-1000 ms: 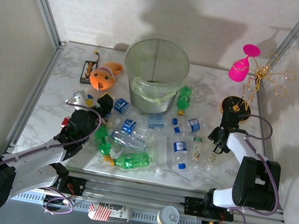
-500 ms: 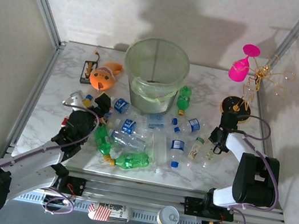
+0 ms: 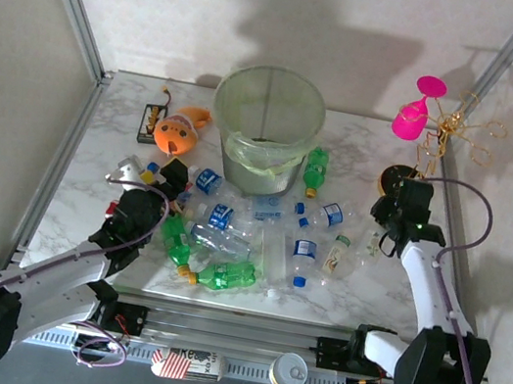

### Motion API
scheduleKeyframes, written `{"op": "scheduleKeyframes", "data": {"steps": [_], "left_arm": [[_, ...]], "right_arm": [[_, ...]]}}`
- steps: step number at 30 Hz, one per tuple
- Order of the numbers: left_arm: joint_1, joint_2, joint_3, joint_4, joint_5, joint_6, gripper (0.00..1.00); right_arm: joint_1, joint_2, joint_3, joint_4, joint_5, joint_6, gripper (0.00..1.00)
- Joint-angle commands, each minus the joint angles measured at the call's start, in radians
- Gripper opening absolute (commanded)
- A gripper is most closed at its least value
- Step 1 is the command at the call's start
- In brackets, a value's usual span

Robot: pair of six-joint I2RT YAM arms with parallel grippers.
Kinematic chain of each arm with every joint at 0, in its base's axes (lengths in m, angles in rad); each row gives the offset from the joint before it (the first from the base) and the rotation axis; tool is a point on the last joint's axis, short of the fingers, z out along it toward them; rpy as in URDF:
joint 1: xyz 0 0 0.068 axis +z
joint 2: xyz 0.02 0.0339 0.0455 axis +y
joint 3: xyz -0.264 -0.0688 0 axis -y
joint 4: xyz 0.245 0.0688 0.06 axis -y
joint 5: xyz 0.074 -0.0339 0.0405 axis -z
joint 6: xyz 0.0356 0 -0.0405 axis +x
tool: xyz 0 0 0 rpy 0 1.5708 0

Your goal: Put the plastic bottles in the bin

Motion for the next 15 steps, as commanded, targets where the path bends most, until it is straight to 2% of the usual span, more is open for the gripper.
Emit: {"op": "scheduleKeyframes", "data": {"steps": [1, 9, 15], "left_arm": [[0.012, 0.027, 0.007, 0.034, 0.017, -0.024, 1.00], [0.064, 0.013, 0.022, -0.023, 0.070, -0.047, 1.00], [0.100, -0.062, 0.020, -0.104, 0.082, -0.042, 1.00]], "right_arm": [[0.042, -0.040, 0.121, -0.029, -0.088, -0.015, 0.33], [0.250, 0.078, 0.475, 0.057, -0.128, 0.006, 0.32], [0.358, 0.297, 0.798, 0.161, -0.214, -0.018, 0.31]]}}
